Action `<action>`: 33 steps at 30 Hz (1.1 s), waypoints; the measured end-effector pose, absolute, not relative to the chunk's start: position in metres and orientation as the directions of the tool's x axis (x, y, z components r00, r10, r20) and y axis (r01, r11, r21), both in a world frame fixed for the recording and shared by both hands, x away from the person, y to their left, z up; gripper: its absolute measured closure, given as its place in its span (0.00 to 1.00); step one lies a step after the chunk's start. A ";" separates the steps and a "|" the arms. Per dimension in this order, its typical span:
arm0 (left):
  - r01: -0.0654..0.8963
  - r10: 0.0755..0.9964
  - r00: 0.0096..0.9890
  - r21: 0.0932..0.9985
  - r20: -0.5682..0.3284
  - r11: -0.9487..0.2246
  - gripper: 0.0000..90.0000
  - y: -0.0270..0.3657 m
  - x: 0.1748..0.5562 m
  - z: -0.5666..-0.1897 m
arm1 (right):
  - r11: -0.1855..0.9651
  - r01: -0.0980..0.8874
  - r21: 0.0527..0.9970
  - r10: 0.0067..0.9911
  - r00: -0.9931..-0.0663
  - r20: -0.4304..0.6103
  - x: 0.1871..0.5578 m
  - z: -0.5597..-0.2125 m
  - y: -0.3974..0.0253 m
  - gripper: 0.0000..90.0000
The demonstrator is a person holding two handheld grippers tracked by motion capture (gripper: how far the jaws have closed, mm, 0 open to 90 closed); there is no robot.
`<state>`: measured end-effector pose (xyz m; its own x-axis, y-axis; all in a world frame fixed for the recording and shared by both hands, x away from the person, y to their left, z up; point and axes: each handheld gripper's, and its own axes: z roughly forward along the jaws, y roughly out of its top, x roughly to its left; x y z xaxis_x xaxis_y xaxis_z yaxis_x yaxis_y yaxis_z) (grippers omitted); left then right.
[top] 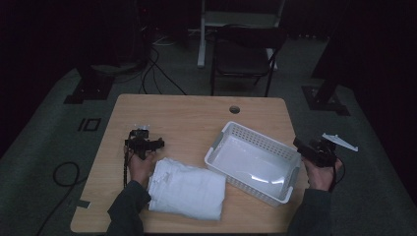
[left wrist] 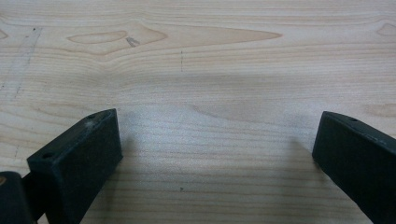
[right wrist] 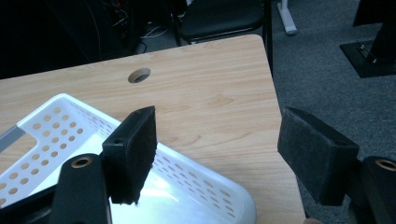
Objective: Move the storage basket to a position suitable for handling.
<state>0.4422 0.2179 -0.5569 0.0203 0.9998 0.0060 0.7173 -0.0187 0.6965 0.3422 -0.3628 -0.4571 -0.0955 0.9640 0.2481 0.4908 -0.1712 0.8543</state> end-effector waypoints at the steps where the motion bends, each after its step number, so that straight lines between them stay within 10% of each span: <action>1: 0.717 1.000 0.021 0.696 0.006 -0.019 0.01 0.218 0.442 -0.557 | -0.167 0.495 0.853 0.965 -0.097 0.245 0.343 -0.458 -0.362 0.31; 12: 0.746 0.997 0.079 0.663 0.006 -0.064 0.04 0.222 0.440 -0.552 | -0.164 0.497 0.852 0.964 -0.103 0.246 0.342 -0.458 -0.362 0.32; 24: 0.813 0.998 0.067 0.580 -0.004 -0.052 0.44 0.228 0.430 -0.535 | -0.165 0.504 0.848 0.964 -0.099 0.246 0.342 -0.460 -0.364 0.32; 33: 0.708 0.984 0.166 0.702 -0.065 -0.073 0.44 0.206 0.414 -0.494 | -0.166 0.503 0.848 0.965 -0.096 0.245 0.342 -0.460 -0.366 0.32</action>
<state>0.4137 0.2061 -0.4943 0.1661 0.9840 -0.0647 0.7084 -0.0734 0.7020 0.3422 -0.3664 -0.4598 -0.0955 0.9648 0.2449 0.5028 -0.1655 0.8484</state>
